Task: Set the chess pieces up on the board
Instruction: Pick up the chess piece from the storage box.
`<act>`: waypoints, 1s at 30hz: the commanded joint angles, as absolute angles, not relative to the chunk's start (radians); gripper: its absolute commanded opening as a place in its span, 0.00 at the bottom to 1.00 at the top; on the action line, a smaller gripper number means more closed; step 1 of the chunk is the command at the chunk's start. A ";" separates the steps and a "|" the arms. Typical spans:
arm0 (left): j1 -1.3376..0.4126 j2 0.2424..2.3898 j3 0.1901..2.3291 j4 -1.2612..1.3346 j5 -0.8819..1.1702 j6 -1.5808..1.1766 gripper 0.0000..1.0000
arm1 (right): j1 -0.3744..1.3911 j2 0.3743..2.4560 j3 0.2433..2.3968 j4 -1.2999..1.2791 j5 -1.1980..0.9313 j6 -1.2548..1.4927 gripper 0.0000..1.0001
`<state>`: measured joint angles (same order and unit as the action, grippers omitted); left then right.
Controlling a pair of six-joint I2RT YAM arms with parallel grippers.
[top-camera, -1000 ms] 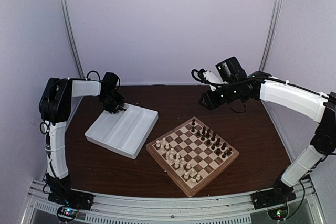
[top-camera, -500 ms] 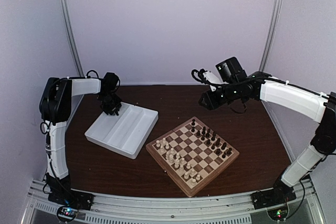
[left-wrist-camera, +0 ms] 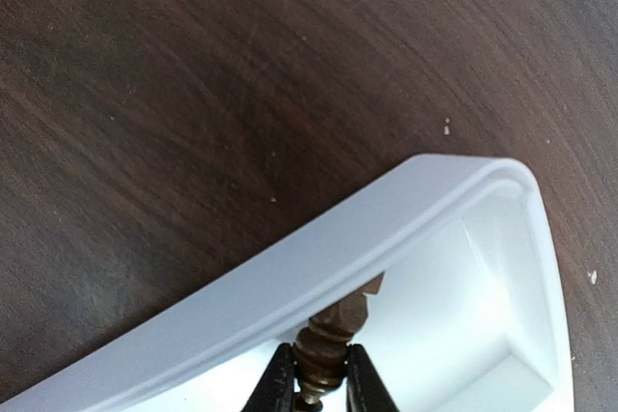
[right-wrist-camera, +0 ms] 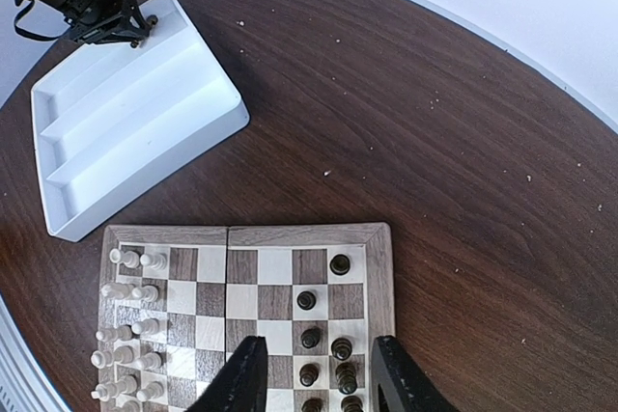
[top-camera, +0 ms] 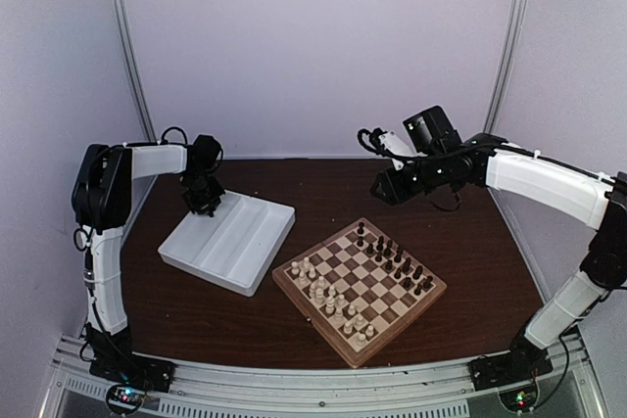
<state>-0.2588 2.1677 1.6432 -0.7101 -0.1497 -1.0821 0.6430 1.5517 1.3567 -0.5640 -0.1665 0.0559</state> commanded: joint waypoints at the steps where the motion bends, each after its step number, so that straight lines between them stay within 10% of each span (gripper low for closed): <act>1: -0.253 2.126 1.681 -0.695 -0.131 -0.934 0.15 | 0.638 1.505 1.369 -0.558 -0.181 0.067 0.40; 15: -0.253 1.791 1.357 -0.577 0.128 -0.587 0.14 | 0.656 1.527 1.358 -0.520 -0.316 0.139 0.40; 30: -0.254 1.632 0.875 0.090 0.703 -0.517 0.16 | 0.801 1.700 1.395 -0.351 -0.441 0.346 0.40</act>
